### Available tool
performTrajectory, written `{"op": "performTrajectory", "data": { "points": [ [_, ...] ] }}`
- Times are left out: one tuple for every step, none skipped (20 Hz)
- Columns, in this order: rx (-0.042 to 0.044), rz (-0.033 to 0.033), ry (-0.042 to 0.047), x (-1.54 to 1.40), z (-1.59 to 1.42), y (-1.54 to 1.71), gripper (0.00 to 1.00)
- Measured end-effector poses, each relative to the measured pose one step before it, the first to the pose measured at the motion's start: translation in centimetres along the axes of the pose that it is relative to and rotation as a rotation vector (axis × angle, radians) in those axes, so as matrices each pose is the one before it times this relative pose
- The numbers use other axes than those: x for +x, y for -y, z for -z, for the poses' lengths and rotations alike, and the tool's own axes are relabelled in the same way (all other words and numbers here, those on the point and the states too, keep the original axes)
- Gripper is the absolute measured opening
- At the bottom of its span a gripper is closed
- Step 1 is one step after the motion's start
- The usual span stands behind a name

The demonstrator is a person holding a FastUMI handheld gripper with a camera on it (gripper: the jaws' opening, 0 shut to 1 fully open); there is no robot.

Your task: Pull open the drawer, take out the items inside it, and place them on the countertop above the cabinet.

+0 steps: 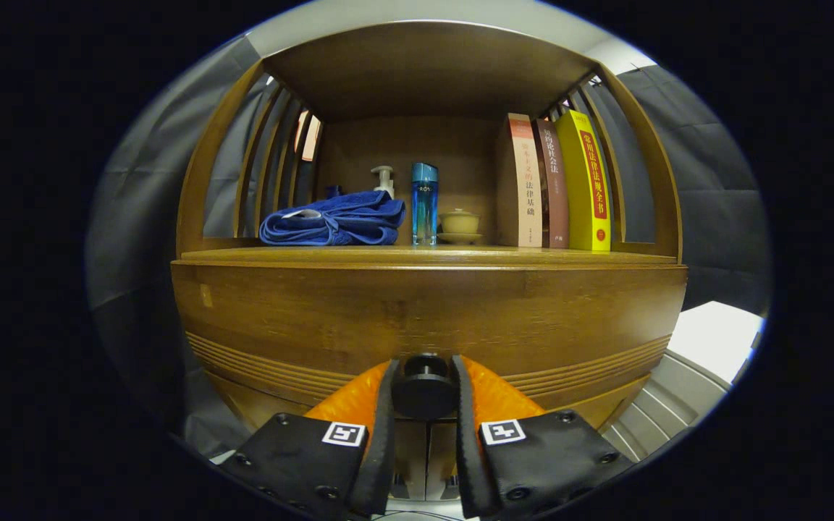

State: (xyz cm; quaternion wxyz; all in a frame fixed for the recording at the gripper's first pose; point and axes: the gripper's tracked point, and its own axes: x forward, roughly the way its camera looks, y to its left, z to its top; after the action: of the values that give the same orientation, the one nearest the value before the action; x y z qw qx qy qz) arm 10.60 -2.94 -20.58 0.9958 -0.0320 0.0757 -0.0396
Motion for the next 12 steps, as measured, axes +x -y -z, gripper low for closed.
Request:
{"op": "performTrajectory", "data": {
  "points": [
    [0.00031, 0.00210, -0.00190, -0.151, 0.017, 0.098, 0.45],
    [0.00431, 0.00057, -0.00635, -0.175, 0.069, -0.022, 0.45],
    [0.00726, -0.00131, -0.00507, -0.345, 0.007, -0.079, 0.45],
    [0.00700, -0.00278, -0.00102, -0.331, 0.025, -0.007, 0.45],
    [0.00523, -0.00370, -0.00262, -0.439, -0.016, 0.008, 0.45],
    [0.00414, 0.00036, 0.00100, -0.467, -0.040, -0.002, 0.45],
    [0.00009, -0.00011, -0.00536, -0.529, -0.023, 0.042, 0.45],
    [0.00011, 0.00090, -0.00308, -0.528, -0.023, 0.008, 0.45],
    [0.00102, 0.00003, -0.00513, -0.612, 0.051, 0.022, 0.45],
    [-0.00166, -0.00156, 0.00010, -0.556, -0.081, -0.081, 0.45],
    [-0.00577, -0.00382, -0.00138, -0.633, -0.067, -0.042, 0.45],
    [-0.00350, -0.00293, -0.00064, -0.608, -0.043, -0.030, 0.45]
  ]
}}
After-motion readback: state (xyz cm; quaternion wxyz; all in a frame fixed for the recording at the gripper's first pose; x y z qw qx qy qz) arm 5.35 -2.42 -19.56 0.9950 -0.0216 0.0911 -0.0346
